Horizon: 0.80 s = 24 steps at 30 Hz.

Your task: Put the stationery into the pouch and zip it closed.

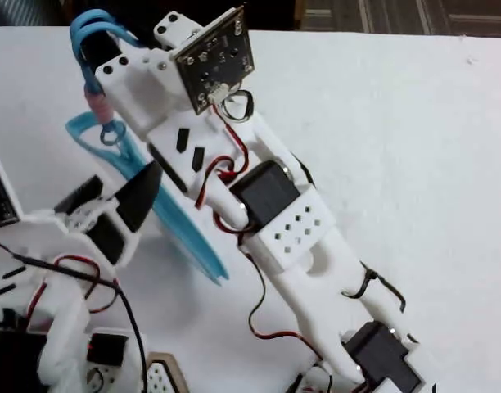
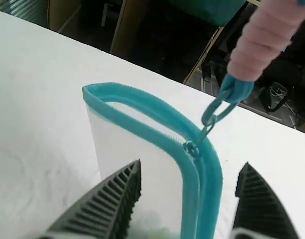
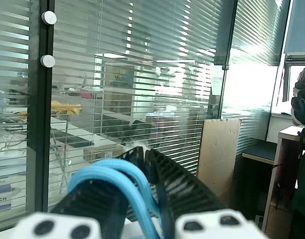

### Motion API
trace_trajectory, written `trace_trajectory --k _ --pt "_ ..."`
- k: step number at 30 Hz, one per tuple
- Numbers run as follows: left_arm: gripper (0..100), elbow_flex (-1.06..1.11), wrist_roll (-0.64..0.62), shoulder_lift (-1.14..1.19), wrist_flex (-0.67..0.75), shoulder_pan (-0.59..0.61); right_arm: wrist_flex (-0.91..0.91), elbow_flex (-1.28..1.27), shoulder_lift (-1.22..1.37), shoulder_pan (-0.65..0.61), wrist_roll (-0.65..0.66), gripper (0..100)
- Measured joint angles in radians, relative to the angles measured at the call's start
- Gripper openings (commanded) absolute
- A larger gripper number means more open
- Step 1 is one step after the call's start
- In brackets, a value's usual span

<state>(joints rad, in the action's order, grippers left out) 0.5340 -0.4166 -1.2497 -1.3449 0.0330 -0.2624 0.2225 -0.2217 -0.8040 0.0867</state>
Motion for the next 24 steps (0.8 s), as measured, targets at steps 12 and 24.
trace_trajectory --k 12,24 --pt "22 0.092 0.031 0.006 0.106 0.0 0.0 0.0 0.0 0.0 0.0 1.7" --pt "4 0.117 0.219 0.002 0.157 0.0 0.0 0.0 0.0 0.0 0.0 1.7"
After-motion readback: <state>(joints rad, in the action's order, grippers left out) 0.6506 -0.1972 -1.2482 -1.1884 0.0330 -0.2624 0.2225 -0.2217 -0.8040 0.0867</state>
